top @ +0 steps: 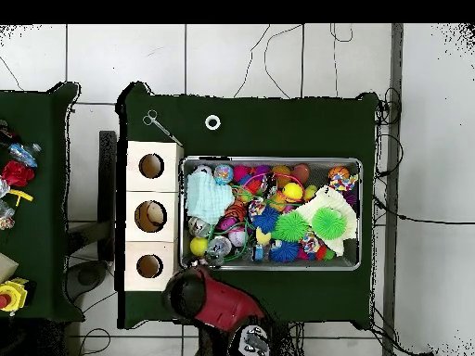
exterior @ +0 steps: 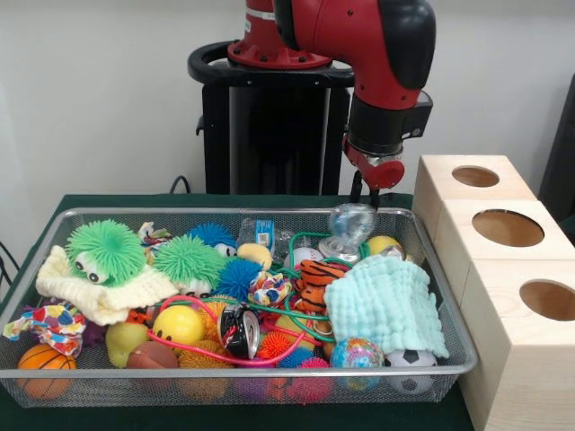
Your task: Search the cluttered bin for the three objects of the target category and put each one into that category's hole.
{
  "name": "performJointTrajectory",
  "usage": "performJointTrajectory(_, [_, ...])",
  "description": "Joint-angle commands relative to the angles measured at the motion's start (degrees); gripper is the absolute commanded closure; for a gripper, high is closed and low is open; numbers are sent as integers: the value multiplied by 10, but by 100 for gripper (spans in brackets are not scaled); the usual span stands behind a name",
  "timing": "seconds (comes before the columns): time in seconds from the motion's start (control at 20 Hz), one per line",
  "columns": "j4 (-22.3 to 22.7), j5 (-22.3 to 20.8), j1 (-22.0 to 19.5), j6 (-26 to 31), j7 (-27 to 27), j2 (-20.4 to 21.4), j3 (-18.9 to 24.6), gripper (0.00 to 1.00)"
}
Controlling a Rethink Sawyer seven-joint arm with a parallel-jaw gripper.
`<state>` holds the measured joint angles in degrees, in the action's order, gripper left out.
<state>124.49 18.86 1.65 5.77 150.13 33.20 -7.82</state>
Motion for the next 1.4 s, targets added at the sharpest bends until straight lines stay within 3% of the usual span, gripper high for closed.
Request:
performJointTrajectory(0.05, [-91,-27,-21,7,0,11,49,0])
performJointTrajectory(0.35, [-90,-34,-26,17,10,44,46,0])
performJointTrajectory(0.6, [-89,-46,-26,69,1,83,30,0])
performJointTrajectory(0.95, [-47,-66,-34,105,-4,128,20,0])
performJointTrajectory(1.15, [10,-83,-51,47,10,119,35,0])
performJointTrajectory(1.4, [51,-160,-79,-57,-2,72,61,0])
